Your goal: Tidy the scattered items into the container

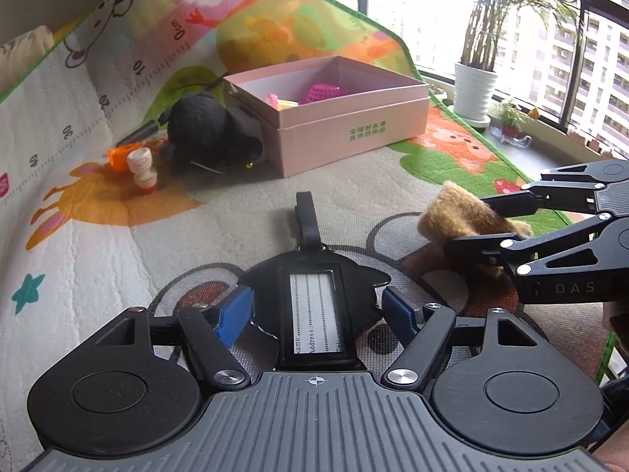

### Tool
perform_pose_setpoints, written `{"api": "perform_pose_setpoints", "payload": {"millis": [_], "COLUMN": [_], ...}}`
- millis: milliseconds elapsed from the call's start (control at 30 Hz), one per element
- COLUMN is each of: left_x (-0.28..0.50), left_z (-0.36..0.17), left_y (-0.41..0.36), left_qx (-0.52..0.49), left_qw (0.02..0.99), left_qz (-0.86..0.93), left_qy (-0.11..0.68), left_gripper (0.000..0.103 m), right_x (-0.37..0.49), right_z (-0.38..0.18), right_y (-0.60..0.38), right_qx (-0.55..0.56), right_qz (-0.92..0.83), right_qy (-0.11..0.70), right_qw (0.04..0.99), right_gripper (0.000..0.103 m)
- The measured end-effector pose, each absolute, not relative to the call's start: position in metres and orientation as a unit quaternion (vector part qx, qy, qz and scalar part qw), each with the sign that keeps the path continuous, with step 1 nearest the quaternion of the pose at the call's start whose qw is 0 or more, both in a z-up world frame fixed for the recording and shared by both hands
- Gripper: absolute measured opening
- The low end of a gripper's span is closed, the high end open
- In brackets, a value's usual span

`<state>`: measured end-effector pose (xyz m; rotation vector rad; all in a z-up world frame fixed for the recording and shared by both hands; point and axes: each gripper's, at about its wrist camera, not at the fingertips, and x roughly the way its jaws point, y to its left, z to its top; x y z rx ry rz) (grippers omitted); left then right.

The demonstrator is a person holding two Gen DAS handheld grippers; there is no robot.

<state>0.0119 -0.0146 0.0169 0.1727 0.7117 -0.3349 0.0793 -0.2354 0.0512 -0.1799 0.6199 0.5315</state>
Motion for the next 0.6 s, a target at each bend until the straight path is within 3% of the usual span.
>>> {"api": "perform_pose_setpoints", "payload": {"millis": [600], "left_x": [-0.023], "left_z": [0.066], "left_y": [-0.019], "left_qx": [0.099], "left_qw": [0.941], "left_qz": [-0.194], "left_qy": [0.259], "left_gripper": [0.078], "right_x": [0.055], "right_z": [0.093], "right_y": [-0.261], "right_qx": [-0.091], "right_qz": [0.245], "right_qy": [0.262], "right_qw": [0.929], "right_gripper": [0.050]}}
